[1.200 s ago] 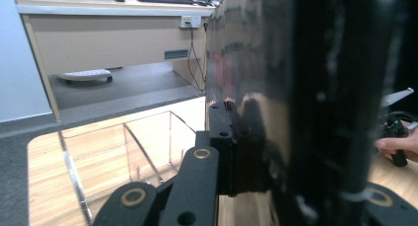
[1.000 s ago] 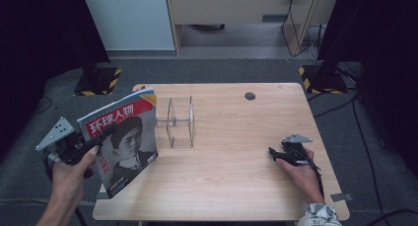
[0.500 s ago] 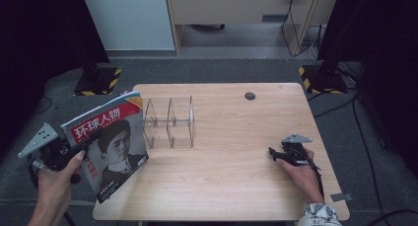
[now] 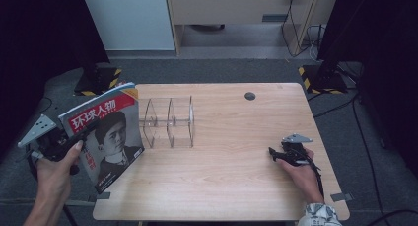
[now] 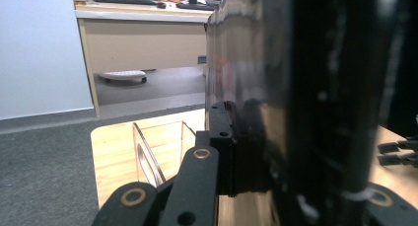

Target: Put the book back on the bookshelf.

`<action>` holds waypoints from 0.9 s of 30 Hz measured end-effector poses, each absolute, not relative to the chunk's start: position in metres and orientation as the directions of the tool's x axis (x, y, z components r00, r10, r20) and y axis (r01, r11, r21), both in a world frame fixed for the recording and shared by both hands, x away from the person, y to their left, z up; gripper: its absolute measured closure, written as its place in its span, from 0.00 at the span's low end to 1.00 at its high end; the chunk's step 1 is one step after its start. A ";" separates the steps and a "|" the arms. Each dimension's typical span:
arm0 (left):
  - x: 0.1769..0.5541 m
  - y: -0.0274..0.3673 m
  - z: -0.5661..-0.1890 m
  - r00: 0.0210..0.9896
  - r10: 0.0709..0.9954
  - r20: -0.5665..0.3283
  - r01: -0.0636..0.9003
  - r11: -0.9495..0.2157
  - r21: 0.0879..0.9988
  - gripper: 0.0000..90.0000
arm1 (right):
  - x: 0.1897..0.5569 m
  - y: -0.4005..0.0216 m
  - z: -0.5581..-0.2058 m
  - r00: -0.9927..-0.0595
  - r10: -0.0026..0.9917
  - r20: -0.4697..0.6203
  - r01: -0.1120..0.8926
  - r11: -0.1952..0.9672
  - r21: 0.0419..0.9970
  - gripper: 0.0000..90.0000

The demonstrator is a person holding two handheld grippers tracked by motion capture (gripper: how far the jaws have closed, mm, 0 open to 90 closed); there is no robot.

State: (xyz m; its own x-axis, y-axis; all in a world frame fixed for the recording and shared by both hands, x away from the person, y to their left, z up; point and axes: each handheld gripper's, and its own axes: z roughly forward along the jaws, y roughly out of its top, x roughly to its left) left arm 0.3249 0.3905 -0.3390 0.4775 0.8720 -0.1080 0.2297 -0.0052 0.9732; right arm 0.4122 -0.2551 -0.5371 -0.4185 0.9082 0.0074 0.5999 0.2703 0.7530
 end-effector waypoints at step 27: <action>0.395 0.383 -0.353 0.377 0.923 -0.082 0.198 0.006 0.980 0.96 | 0.412 -0.255 -0.537 -0.419 0.908 0.008 0.600 0.270 0.753 0.42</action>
